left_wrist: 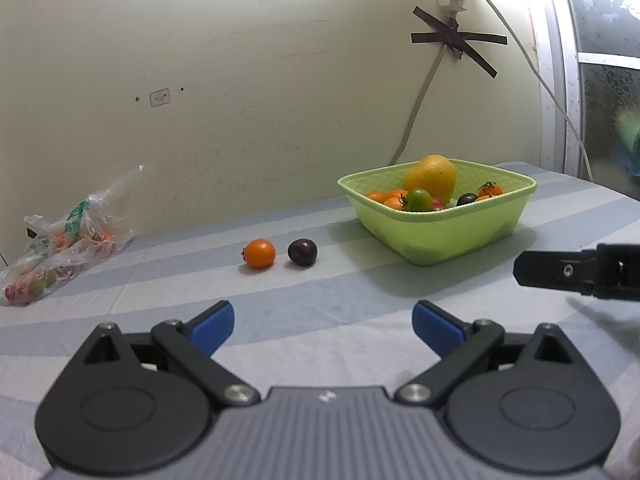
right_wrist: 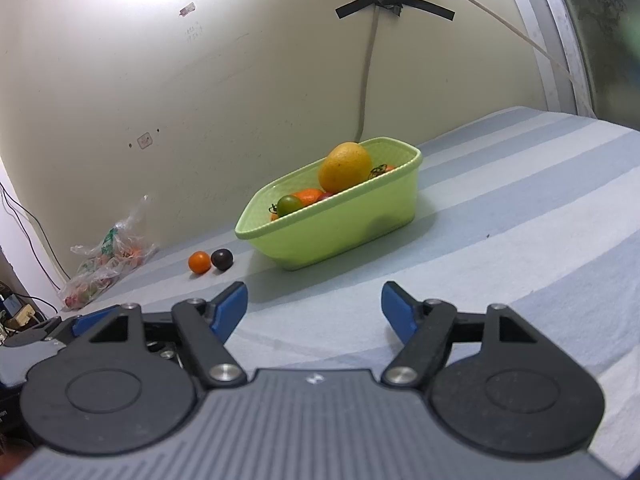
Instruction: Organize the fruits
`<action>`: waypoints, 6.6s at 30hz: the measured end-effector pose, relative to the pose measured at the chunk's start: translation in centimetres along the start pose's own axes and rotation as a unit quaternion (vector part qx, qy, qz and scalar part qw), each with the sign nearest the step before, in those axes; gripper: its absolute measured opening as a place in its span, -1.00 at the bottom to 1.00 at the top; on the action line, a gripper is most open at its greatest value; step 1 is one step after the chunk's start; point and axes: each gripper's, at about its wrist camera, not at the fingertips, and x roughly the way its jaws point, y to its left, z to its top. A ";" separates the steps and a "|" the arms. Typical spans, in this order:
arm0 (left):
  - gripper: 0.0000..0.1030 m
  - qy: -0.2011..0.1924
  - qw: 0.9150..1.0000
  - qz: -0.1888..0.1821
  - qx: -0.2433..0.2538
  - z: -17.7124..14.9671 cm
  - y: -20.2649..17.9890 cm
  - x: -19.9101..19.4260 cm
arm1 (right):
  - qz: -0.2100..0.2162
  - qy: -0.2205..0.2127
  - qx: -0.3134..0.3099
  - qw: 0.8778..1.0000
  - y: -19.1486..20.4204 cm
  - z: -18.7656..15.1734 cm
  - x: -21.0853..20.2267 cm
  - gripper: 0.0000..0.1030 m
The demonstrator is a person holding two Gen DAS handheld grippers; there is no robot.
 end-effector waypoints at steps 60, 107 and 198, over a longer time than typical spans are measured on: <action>-0.32 0.052 0.956 -0.269 -0.105 4.9 12.3 9.0 | 0.078 0.108 -0.401 0.907 11.7 3.9 11.4 -0.51; 1.00 0.031 0.998 -0.016 -0.051 -0.5 1.1 -7.9 | 0.042 0.077 -0.003 0.996 1.8 -0.6 -5.8 0.13; 1.00 0.082 0.996 0.043 -0.001 -2.2 0.4 -5.5 | 0.029 0.078 0.044 0.996 0.2 -1.3 -5.6 0.22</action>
